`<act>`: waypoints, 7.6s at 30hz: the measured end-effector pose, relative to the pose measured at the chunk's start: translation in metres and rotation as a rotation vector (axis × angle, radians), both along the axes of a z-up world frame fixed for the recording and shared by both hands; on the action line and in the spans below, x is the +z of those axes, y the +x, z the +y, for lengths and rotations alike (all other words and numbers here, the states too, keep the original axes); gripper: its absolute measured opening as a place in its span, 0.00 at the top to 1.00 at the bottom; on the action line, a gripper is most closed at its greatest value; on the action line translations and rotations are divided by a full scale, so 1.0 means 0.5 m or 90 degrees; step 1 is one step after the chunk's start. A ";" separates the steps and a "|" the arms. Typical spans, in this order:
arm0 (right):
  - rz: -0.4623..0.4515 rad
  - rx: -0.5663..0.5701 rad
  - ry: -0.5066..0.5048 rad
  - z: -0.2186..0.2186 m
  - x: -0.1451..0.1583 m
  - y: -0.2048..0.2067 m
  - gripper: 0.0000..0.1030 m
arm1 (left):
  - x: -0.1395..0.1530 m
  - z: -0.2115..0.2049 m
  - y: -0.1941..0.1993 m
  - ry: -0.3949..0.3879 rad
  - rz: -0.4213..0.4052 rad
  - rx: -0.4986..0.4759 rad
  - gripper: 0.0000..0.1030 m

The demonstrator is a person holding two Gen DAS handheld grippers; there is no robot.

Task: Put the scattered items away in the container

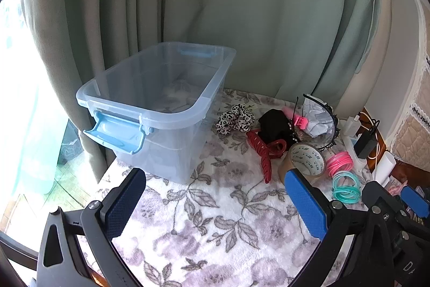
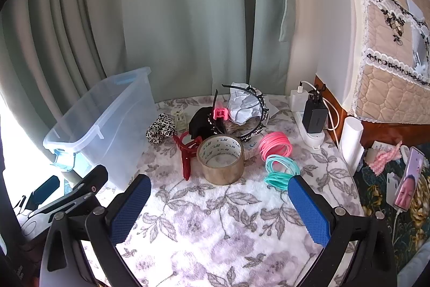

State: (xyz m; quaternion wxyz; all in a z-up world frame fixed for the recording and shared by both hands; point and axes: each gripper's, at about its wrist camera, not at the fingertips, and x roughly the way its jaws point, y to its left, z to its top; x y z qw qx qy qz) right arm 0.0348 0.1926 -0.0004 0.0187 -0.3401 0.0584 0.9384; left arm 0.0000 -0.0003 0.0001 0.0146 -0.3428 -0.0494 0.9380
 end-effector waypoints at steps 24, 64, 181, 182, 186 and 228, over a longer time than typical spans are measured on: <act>0.012 0.006 0.004 -0.009 0.016 0.004 0.00 | 0.021 -0.003 0.001 0.007 0.050 0.002 0.00; 0.002 0.014 -0.008 0.006 0.013 -0.010 0.00 | 0.030 0.021 -0.013 -0.033 0.036 0.027 0.00; -0.103 -0.095 -0.104 0.316 -0.214 -0.154 0.92 | -0.219 0.165 -0.151 -0.055 -0.270 -0.139 0.76; -0.105 -0.097 -0.106 0.318 -0.216 -0.155 0.92 | -0.224 0.164 -0.157 -0.053 -0.276 -0.136 0.76; -0.108 -0.100 -0.111 0.324 -0.223 -0.158 0.92 | -0.233 0.188 -0.179 -0.052 -0.284 -0.113 0.83; 0.211 0.071 0.007 0.000 0.300 -0.023 0.93 | 0.162 -0.060 -0.058 0.098 0.038 -0.043 0.91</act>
